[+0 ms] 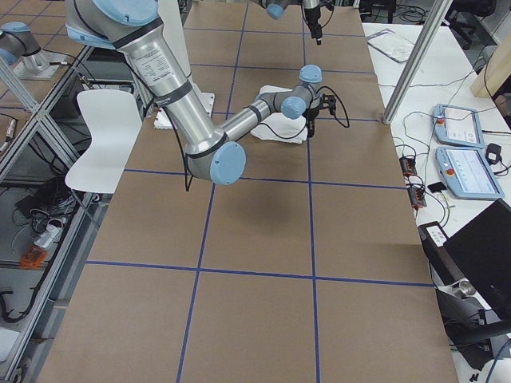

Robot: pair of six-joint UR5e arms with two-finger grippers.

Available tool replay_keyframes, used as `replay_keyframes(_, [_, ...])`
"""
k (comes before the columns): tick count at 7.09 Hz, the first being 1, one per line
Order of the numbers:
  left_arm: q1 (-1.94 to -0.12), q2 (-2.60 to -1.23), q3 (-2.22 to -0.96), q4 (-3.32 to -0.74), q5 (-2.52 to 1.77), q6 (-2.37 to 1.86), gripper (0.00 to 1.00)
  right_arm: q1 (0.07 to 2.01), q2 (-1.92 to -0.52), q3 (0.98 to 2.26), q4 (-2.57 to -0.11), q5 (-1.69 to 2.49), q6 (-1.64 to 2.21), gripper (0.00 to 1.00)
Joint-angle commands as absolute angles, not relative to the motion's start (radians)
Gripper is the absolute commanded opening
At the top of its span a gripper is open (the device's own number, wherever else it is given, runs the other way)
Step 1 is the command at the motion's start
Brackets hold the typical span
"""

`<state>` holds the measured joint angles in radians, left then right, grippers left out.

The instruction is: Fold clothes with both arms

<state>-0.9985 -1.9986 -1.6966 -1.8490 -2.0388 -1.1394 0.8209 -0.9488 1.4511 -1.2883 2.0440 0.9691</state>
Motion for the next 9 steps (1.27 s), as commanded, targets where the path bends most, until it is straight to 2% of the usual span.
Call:
replay_keyframes(1, [-1.026, -1.945, -1.732, -1.841, -2.04, -0.937, 0.99, 0.987, -1.09, 1.504, -1.307, 2.136, 0.715, 1.0])
replay_keyframes(4, [-1.266, -1.8, -1.718, -1.841, -2.146, -0.404, 0.99, 1.245, -1.277, 1.506, -1.382, 2.236, 0.228, 1.0])
replay_keyframes(6, [-1.449, -1.72, -1.659, -1.839, -2.224, -0.066, 0.99, 1.417, -1.327, 1.512, -1.606, 2.255, -0.163, 1.0])
replay_keyframes(7, [-1.459, -1.648, -1.664, -1.859, -2.252, -0.058, 0.99, 1.478, -1.41, 1.511, -1.629, 2.253, -0.204, 1.0])
replay_keyframes(9, [-1.454, -1.614, -1.628, -1.99, -2.246, -0.064, 0.99, 1.482, -1.492, 1.517, -1.533, 2.266, -0.198, 1.0])
